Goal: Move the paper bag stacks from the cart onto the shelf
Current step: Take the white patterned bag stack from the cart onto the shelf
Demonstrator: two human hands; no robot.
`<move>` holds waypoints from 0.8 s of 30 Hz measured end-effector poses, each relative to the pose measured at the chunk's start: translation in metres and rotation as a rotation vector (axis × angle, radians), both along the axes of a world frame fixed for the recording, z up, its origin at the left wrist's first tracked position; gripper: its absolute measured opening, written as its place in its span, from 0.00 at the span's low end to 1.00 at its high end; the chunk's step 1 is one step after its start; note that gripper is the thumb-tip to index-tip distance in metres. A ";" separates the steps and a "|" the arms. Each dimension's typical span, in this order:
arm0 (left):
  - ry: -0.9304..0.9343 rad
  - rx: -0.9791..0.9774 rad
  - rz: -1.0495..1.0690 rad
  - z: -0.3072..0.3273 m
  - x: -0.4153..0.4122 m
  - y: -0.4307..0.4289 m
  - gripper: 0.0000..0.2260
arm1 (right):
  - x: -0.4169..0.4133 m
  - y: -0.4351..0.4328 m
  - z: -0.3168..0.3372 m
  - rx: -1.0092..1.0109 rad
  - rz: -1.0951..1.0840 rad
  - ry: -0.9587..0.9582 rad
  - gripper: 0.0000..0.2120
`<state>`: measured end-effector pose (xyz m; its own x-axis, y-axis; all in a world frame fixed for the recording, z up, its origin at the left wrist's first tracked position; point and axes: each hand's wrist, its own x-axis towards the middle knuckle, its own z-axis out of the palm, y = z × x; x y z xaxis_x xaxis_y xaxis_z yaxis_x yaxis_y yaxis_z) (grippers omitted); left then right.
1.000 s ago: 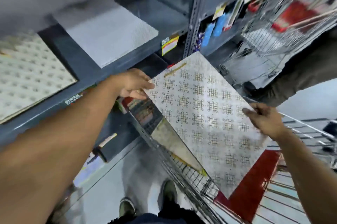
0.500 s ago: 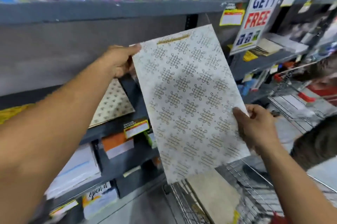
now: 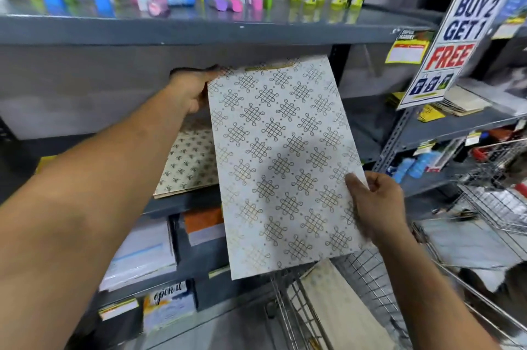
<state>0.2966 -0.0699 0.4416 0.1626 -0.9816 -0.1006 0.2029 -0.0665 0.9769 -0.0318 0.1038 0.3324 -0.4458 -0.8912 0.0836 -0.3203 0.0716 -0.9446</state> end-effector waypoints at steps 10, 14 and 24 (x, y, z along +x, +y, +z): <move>-0.046 0.093 -0.004 -0.016 -0.057 -0.017 0.04 | -0.067 -0.049 0.001 0.078 -0.032 0.129 0.08; -0.127 0.191 -0.177 -0.047 -0.089 -0.028 0.09 | -0.101 -0.089 -0.005 0.169 -0.084 0.173 0.17; -0.234 0.314 -0.142 -0.117 -0.124 -0.096 0.13 | -0.109 -0.214 -0.028 0.301 -0.096 0.360 0.15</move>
<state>0.1730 -0.1657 0.3244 0.0823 -0.9234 -0.3749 -0.0553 -0.3798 0.9234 -0.1412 -0.1099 0.3046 -0.5176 -0.8556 -0.0077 -0.6016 0.3703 -0.7078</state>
